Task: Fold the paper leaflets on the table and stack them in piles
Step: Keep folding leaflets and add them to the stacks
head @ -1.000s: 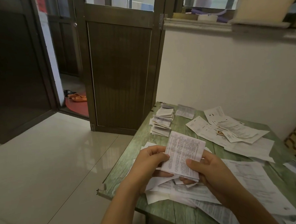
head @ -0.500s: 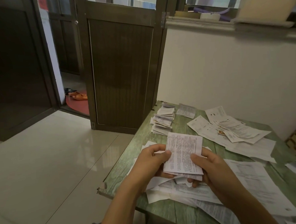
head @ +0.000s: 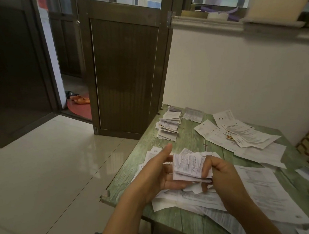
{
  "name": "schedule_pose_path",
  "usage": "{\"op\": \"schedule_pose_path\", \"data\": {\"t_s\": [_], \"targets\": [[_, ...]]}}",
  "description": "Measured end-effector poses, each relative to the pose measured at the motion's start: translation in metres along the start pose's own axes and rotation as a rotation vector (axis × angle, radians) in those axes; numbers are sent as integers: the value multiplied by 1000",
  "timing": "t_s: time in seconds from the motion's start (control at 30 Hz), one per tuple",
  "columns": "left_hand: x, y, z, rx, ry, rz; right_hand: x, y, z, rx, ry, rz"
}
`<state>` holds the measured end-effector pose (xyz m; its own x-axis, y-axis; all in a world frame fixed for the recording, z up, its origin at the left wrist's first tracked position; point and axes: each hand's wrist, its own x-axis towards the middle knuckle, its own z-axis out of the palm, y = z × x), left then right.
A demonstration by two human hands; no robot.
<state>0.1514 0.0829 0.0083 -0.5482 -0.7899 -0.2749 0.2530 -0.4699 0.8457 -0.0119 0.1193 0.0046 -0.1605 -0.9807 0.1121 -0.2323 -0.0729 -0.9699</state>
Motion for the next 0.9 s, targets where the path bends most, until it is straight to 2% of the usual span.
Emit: {"op": "schedule_pose_path", "data": {"t_s": [0.13,0.27,0.4,0.47,0.6,0.8,0.9], "targets": [[0,-3,0,92,-91,-9,-2,0,3,-91,-2,-114],[1,-5,-2,64,-83,31,-2,-4,0,-45,-6,-20],[3,-6,-3,47,8,101,-1,-12,2,167,-5,140],[3,-5,-4,43,42,134,-1,-14,2,124,-14,150],[4,-7,-1,81,71,170,-2,-11,3,-110,-90,134],[6,-7,1,199,99,135,-2,-7,0,-48,33,89],[6,-9,3,297,136,211,-1,-5,1,-14,39,87]]}}
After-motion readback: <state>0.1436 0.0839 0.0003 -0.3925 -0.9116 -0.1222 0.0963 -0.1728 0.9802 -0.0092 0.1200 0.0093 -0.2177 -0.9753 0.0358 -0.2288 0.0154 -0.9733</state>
